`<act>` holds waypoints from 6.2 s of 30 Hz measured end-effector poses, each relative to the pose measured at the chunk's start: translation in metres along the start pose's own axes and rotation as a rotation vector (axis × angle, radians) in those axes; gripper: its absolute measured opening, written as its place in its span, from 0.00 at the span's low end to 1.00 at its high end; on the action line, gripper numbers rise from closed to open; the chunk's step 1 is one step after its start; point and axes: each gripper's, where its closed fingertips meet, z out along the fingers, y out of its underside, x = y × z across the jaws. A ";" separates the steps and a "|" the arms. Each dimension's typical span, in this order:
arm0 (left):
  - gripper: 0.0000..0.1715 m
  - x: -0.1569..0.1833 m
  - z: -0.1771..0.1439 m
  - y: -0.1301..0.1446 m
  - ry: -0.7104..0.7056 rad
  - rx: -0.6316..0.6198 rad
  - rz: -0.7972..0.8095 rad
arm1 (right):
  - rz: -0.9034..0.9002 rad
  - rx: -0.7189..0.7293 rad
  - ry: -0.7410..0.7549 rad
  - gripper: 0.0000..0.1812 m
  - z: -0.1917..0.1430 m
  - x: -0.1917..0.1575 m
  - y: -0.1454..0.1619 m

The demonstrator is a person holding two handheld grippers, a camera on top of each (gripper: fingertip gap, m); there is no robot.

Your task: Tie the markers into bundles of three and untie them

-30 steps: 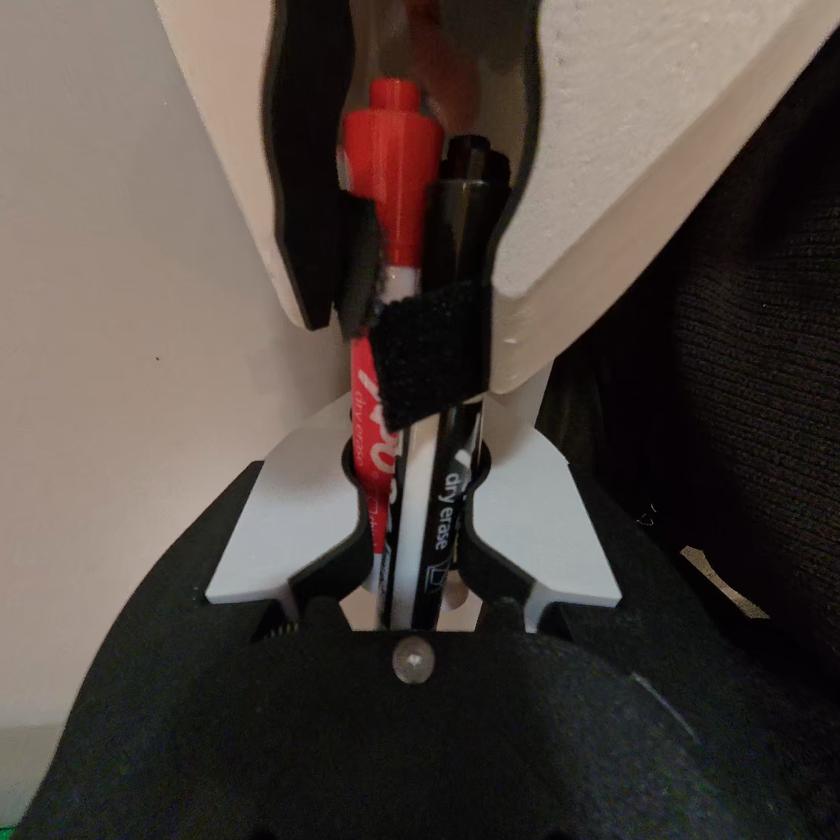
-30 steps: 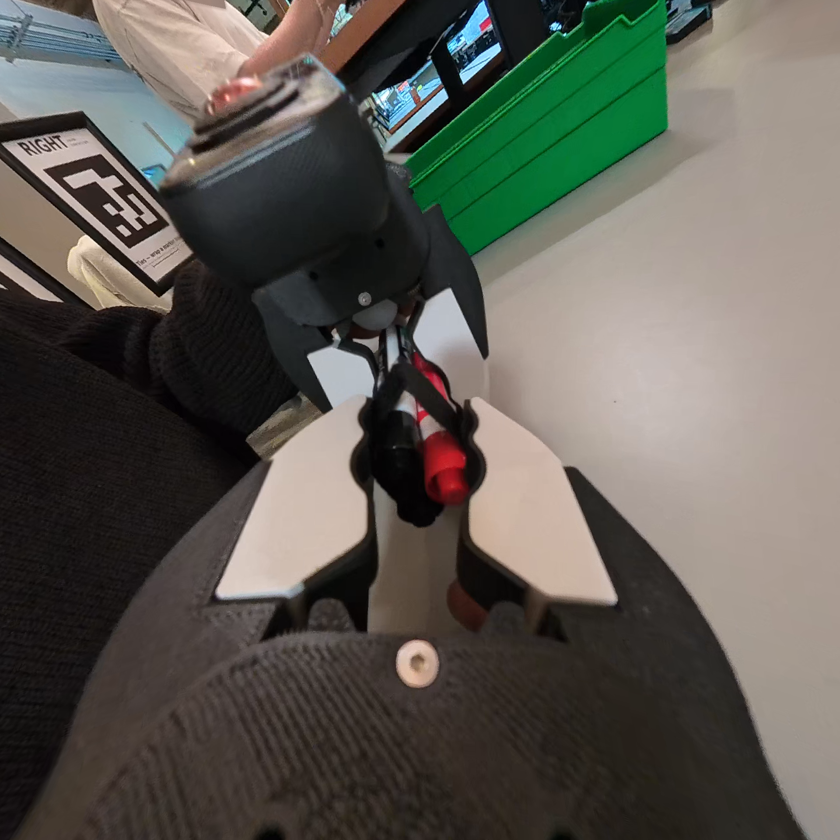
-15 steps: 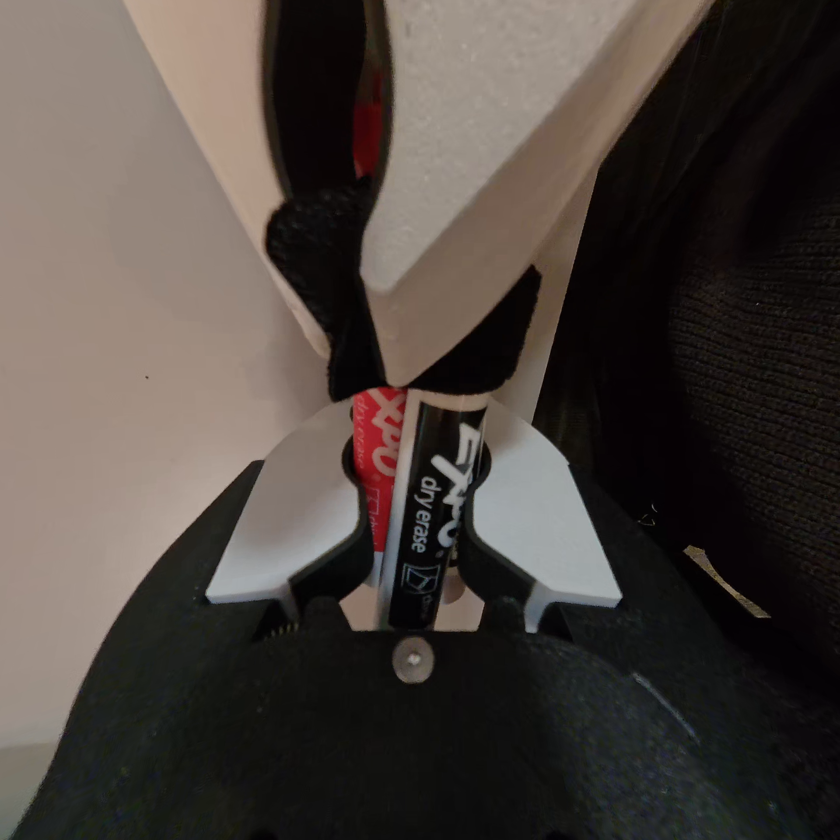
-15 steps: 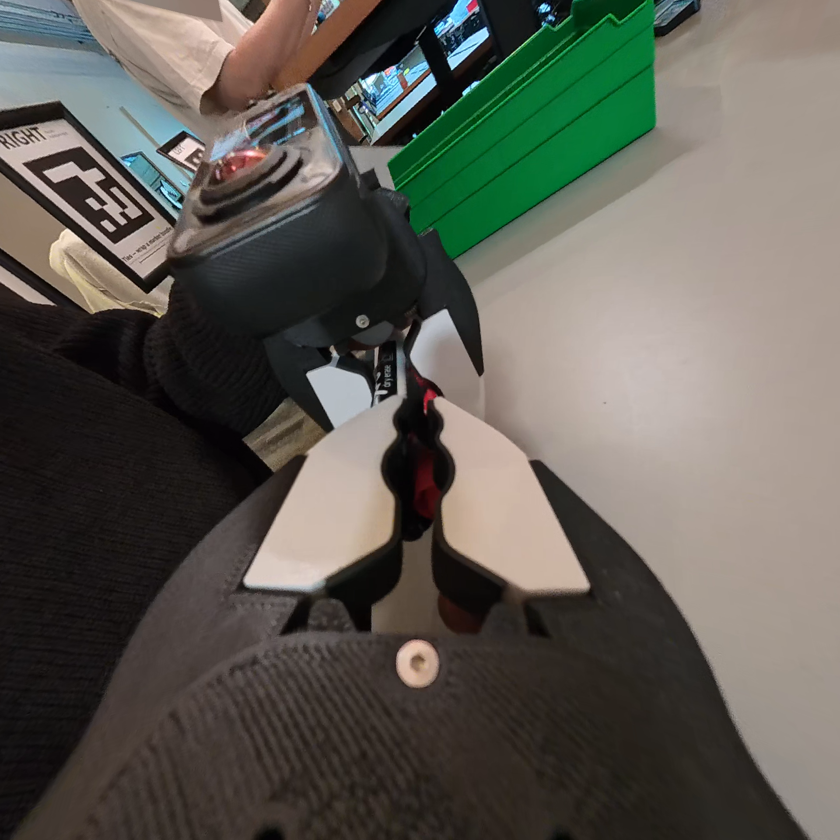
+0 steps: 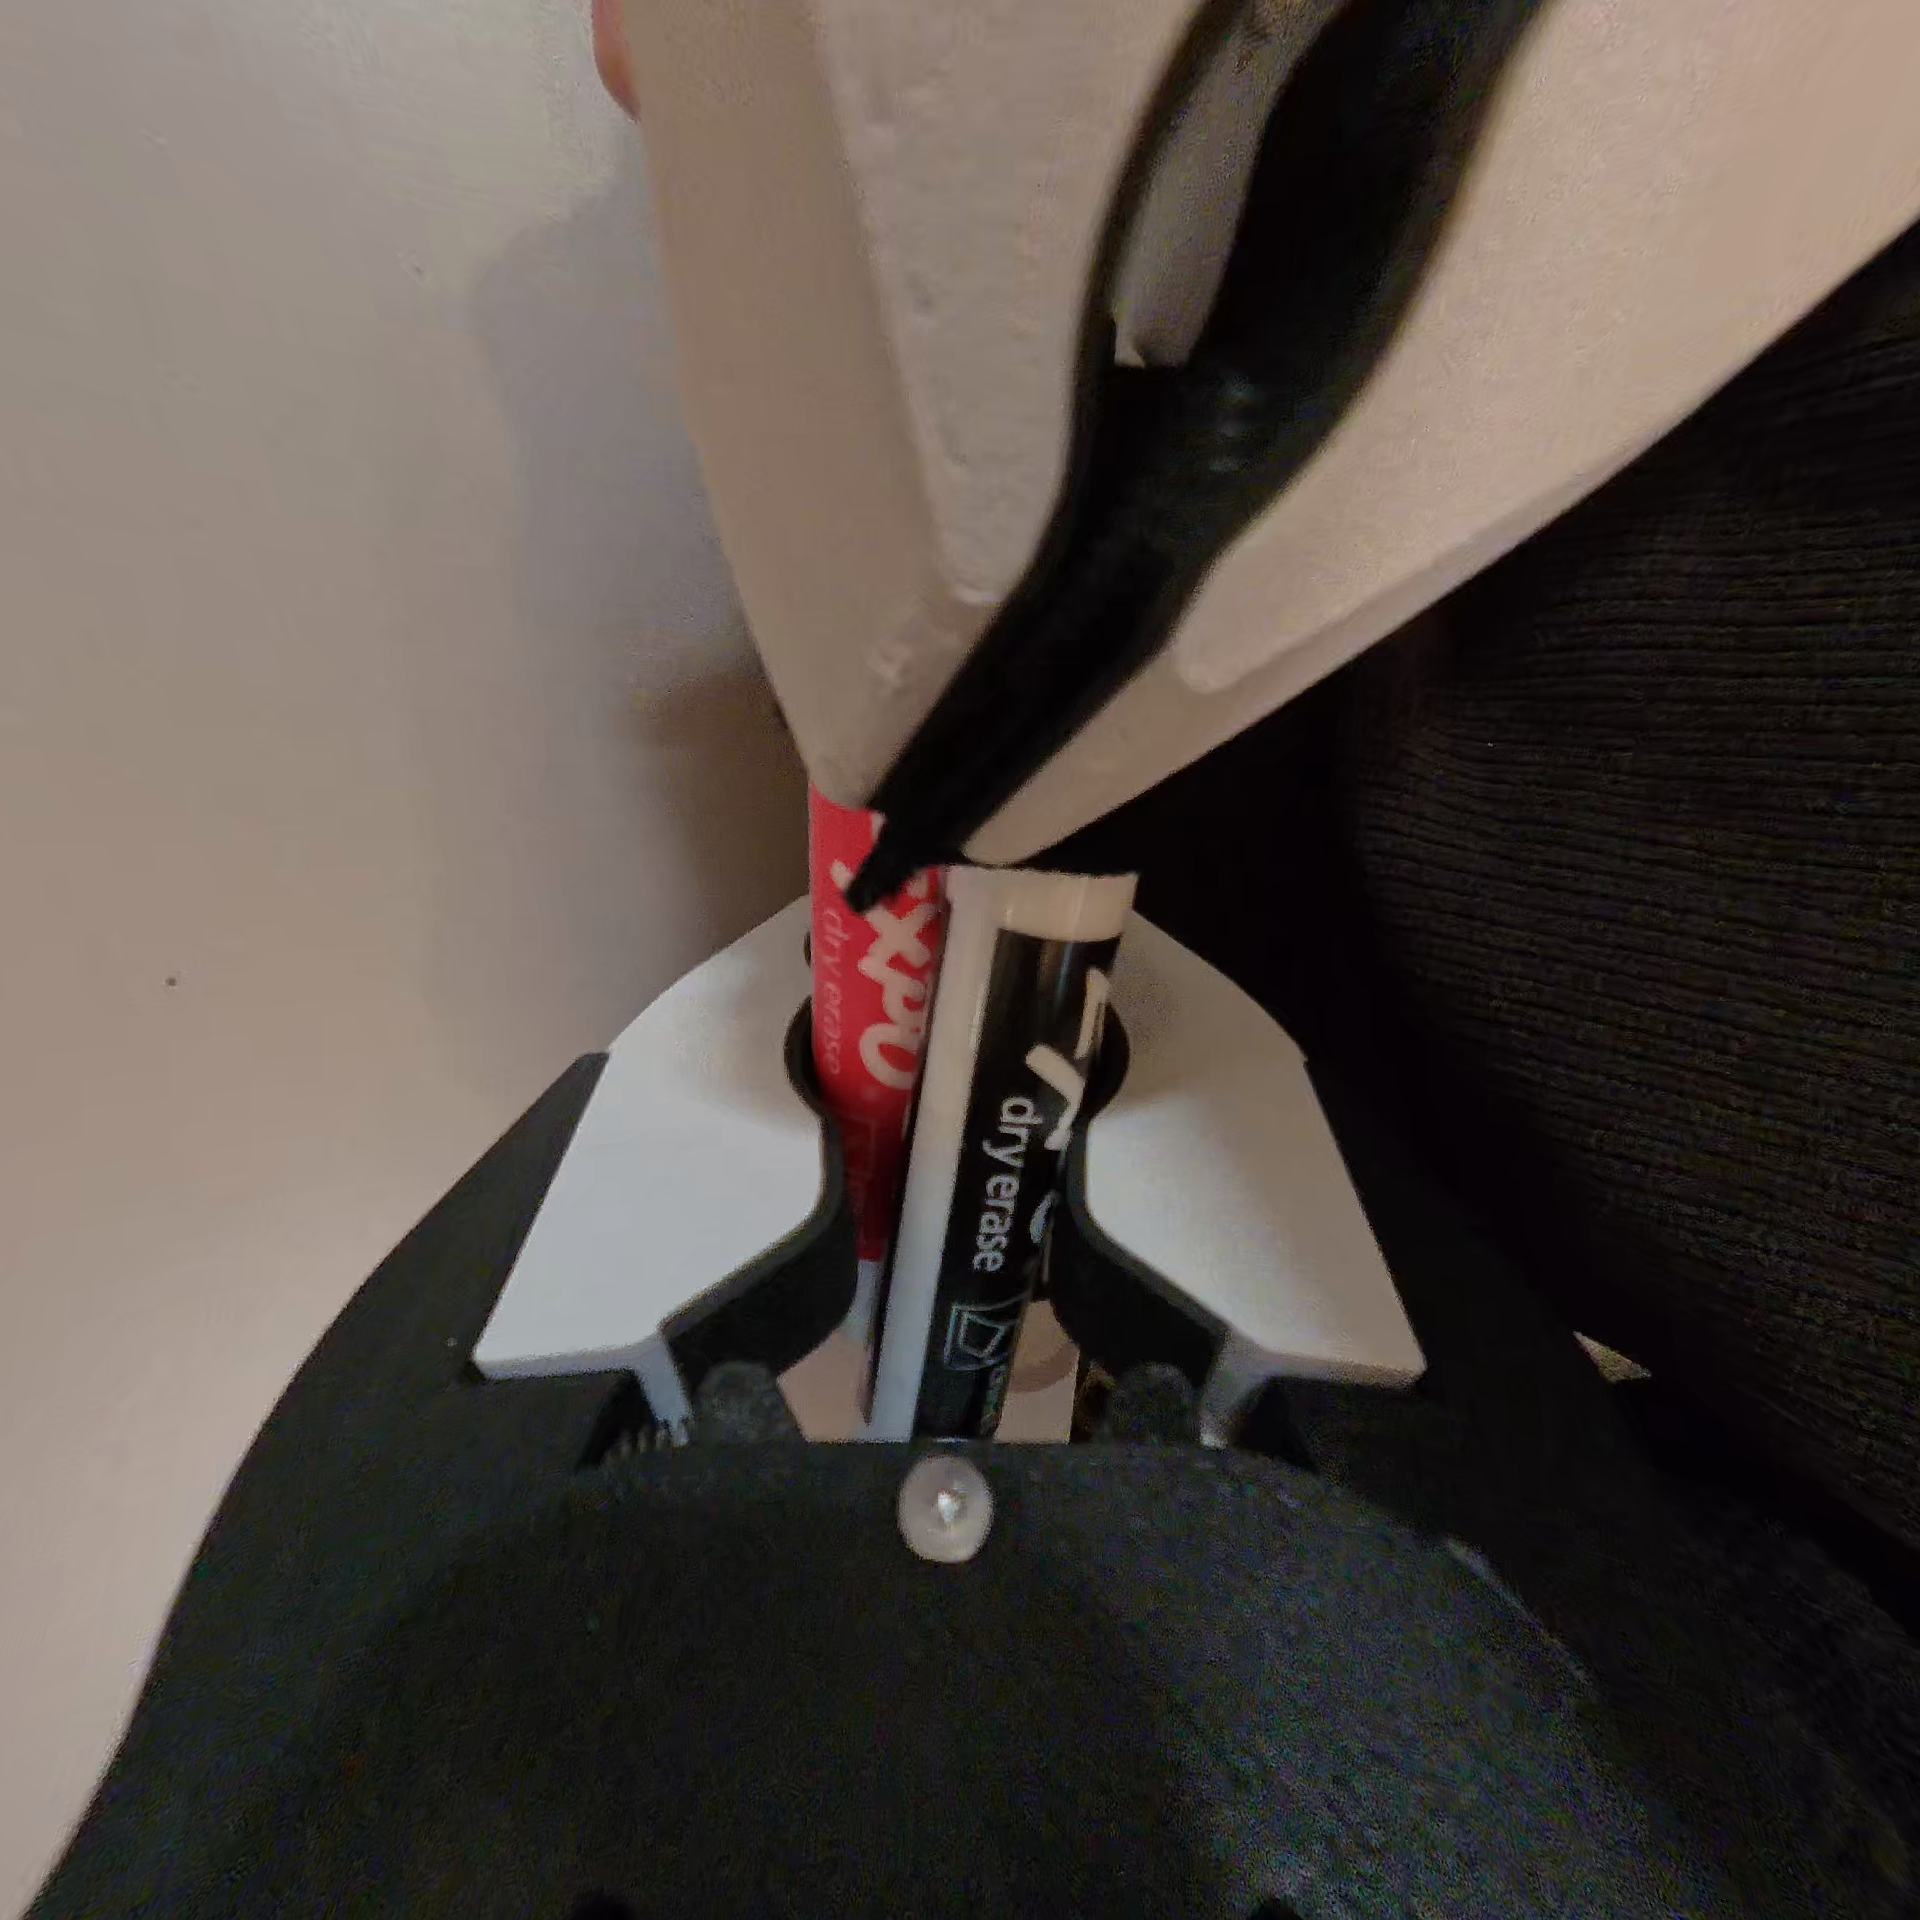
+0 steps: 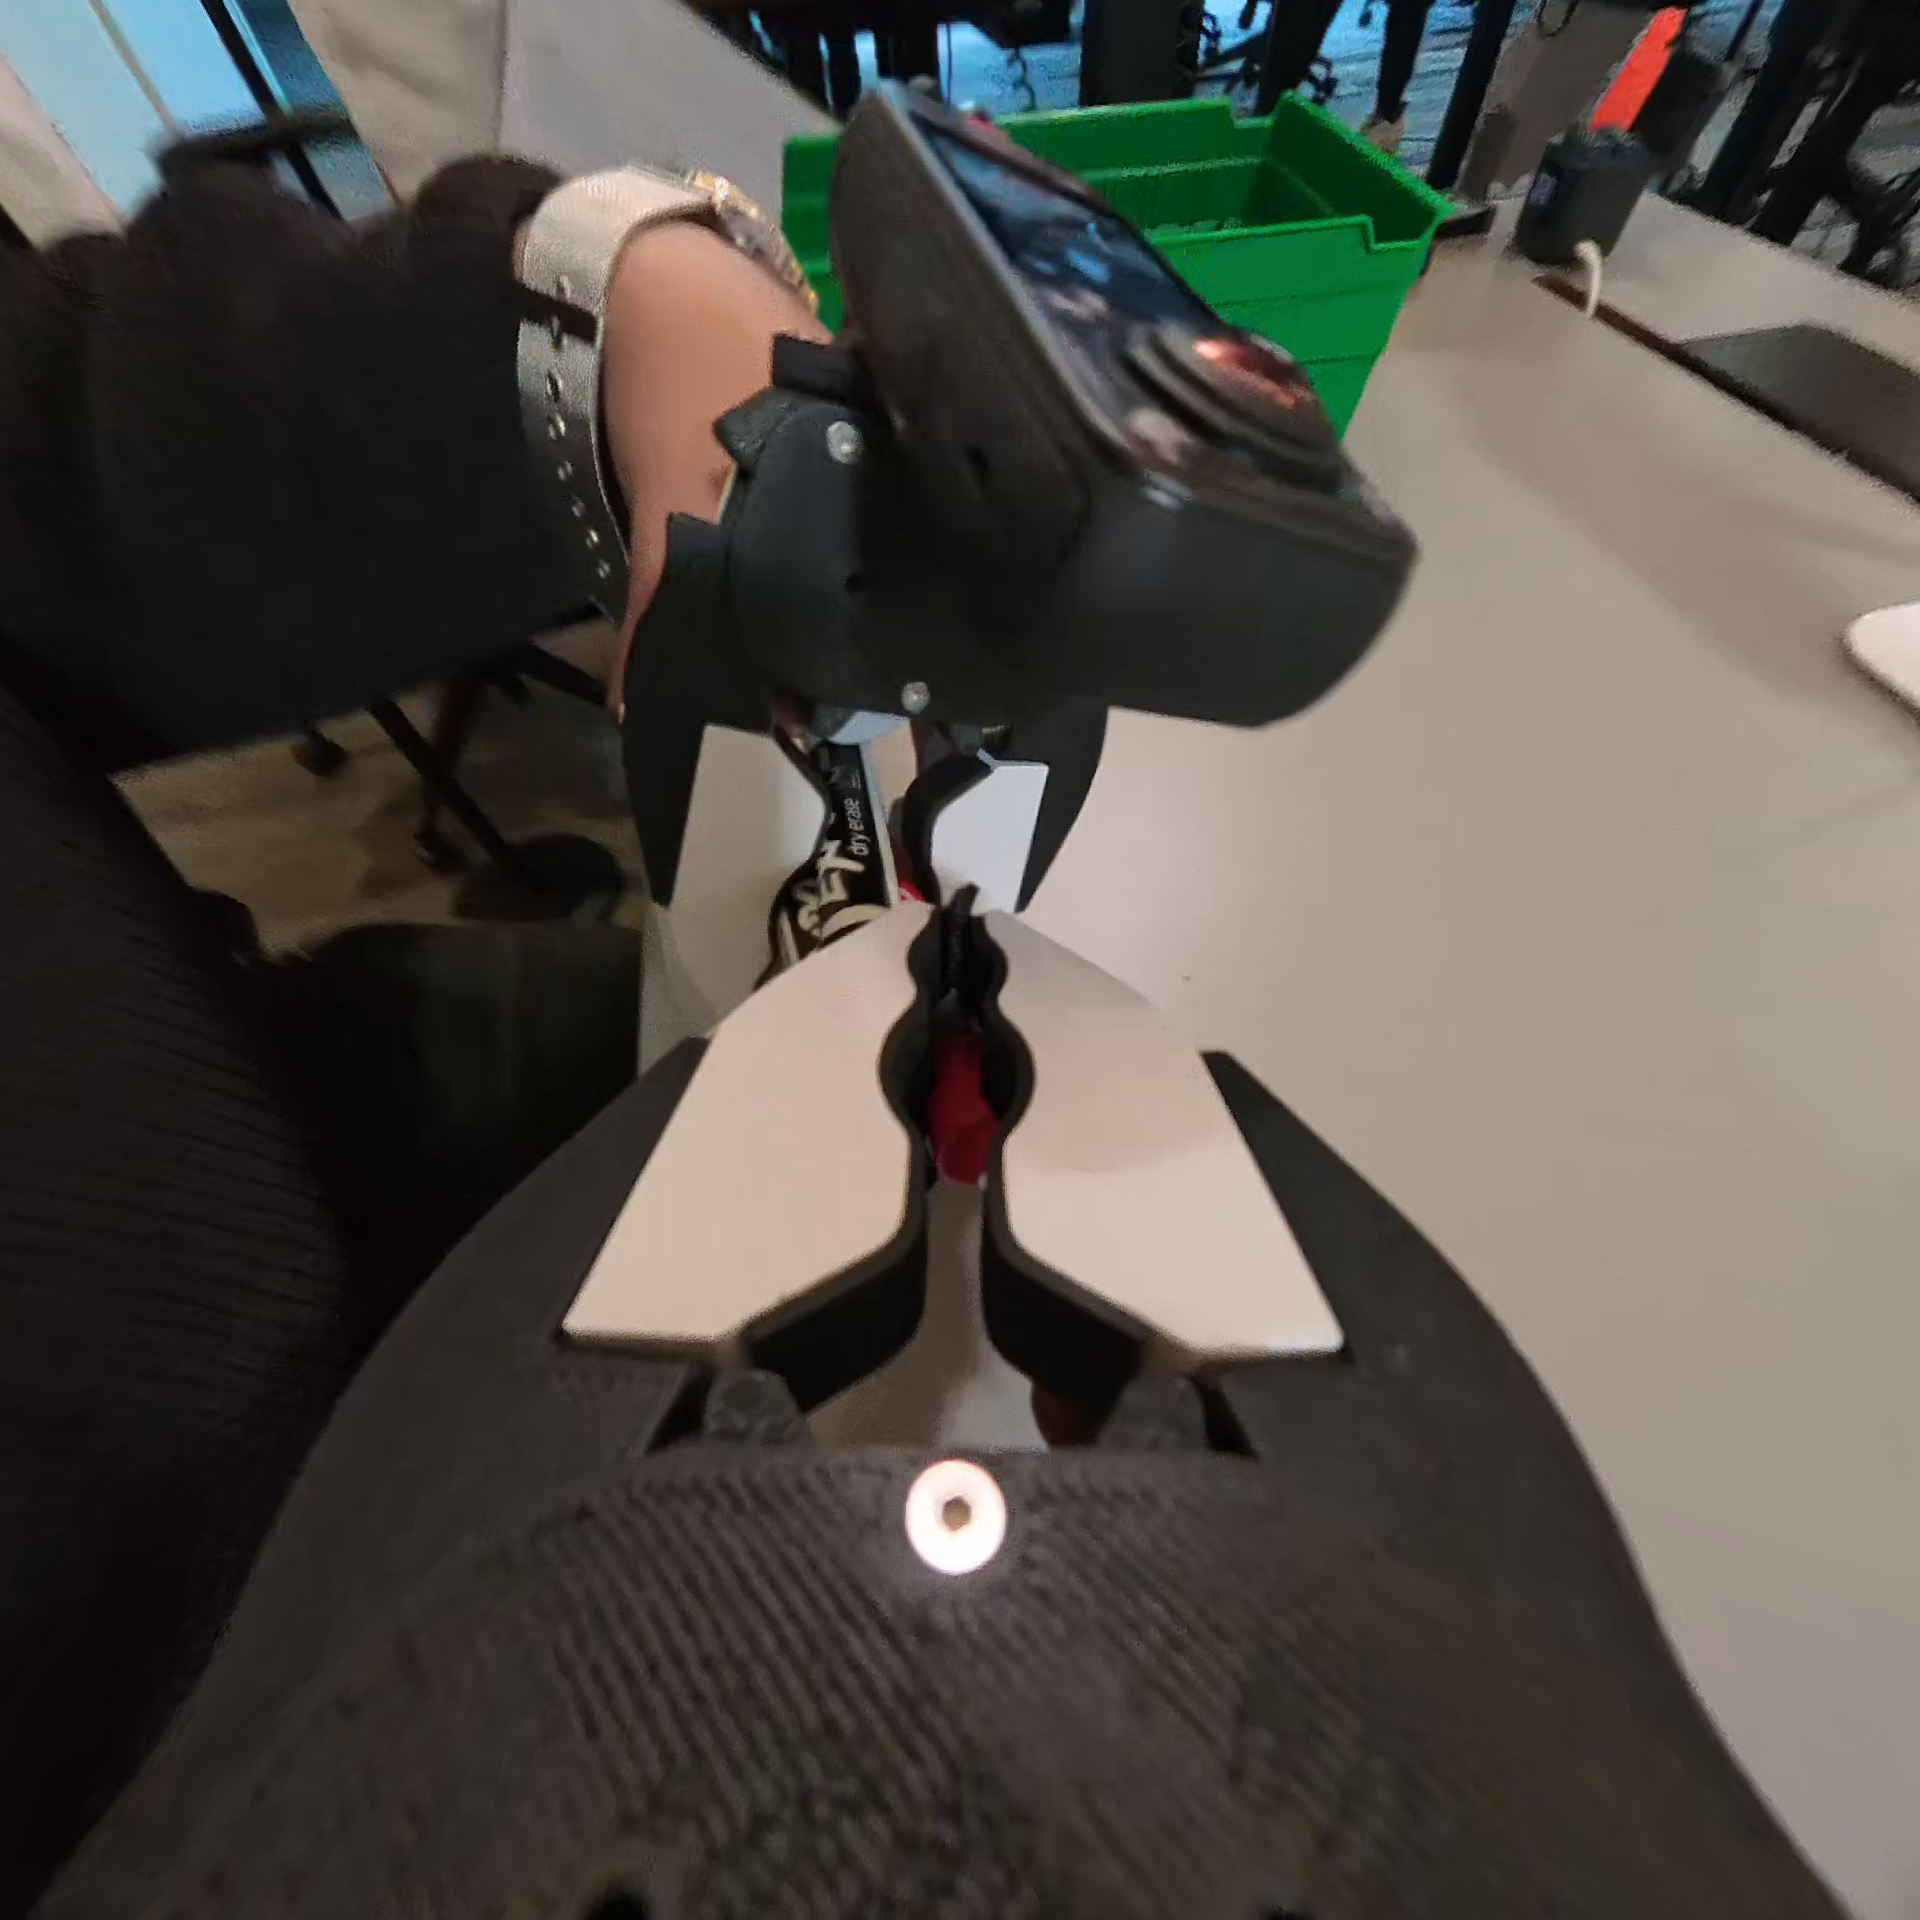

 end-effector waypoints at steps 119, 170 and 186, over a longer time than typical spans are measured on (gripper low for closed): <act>0.25 0.025 -0.002 -0.066 -0.162 0.042 -0.433 | 0.776 0.360 0.141 0.17 -0.090 -0.008 0.026; 0.25 0.045 0.040 -0.024 -0.061 -0.034 -0.284 | 0.245 0.212 0.345 0.00 -0.058 -0.031 0.011; 0.25 0.050 0.041 -0.027 0.001 -0.004 -0.318 | 0.068 0.083 0.305 0.00 -0.047 -0.050 0.024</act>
